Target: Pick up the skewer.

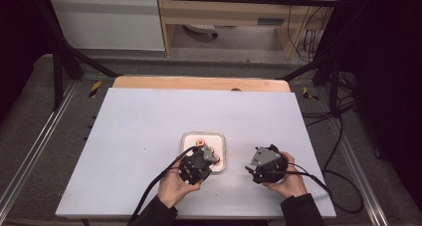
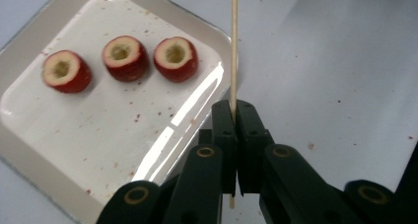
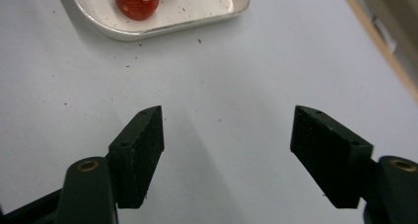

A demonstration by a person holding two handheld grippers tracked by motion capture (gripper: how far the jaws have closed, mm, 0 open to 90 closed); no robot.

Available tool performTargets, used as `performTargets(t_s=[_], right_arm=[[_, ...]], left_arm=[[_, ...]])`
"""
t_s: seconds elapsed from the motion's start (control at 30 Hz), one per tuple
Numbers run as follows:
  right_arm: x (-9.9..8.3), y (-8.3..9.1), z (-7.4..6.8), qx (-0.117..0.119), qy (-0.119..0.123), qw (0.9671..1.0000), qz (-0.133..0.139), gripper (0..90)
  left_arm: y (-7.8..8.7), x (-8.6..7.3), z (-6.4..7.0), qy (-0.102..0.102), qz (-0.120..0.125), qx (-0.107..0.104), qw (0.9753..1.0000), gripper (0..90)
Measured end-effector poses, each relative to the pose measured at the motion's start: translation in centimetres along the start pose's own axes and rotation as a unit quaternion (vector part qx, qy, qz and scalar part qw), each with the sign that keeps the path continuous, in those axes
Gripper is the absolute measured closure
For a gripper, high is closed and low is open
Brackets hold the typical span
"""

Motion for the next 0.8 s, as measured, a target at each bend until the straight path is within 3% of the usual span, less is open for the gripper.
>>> performTargets(t_s=[0.03,0.07,0.1,0.13,0.17,0.3,0.33,0.47,0.63,0.8], right_arm=[[0.0,0.0,0.0,0.000,0.000,1.0000,0.000,28.7],[-0.4,-0.2,0.3,0.010,-0.031,0.9994,-0.007,24.5],[-0.5,-0.3,0.3,0.016,-0.049,0.9986,-0.012,22.4],[-0.5,-0.3,0.3,0.016,-0.049,0.9986,-0.012,22.4],[-0.8,-0.6,0.4,0.025,-0.075,0.9967,-0.016,17.5],[-1.0,-0.9,0.6,0.034,-0.104,0.9939,-0.019,12.7],[-1.0,-1.0,0.6,0.043,-0.119,0.9916,-0.026,10.2],[-0.8,-1.1,0.7,0.058,-0.139,0.9884,-0.023,7.7],[-0.5,-1.2,1.0,0.079,-0.188,0.9787,-0.020,2.9],[0.0,-1.2,1.2,0.086,-0.214,0.9730,-0.018,1.0]], left_arm=[[0.2,-0.3,0.0,0.008,0.009,0.002,0.9999,88.4],[0.3,-0.7,-0.1,0.014,0.018,0.005,0.9997,88.3],[0.4,-1.0,-0.1,0.018,0.025,0.009,0.9995,88.3],[0.4,-1.3,-0.1,0.024,0.035,0.012,0.9990,88.3],[0.5,-1.7,-0.1,0.029,0.044,0.017,0.9985,88.3],[0.5,-2.9,-0.2,0.055,0.076,0.025,0.9953,88.3],[0.5,-3.3,-0.2,0.060,0.082,0.028,0.9945,88.3],[0.5,-4.4,-0.1,0.083,0.115,0.034,0.9892,88.3],[0.6,-5.8,0.0,0.104,0.151,0.035,0.9825,88.3],[0.5,-6.9,-0.2,0.114,0.168,0.036,0.9785,88.3]])
Point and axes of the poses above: each handheld gripper's, and its own axes: y roughly backward along the jaws, x roughly out of its top, z roughly to its right, the point moved 1 cm from there along -y, roughly forward along the jaws
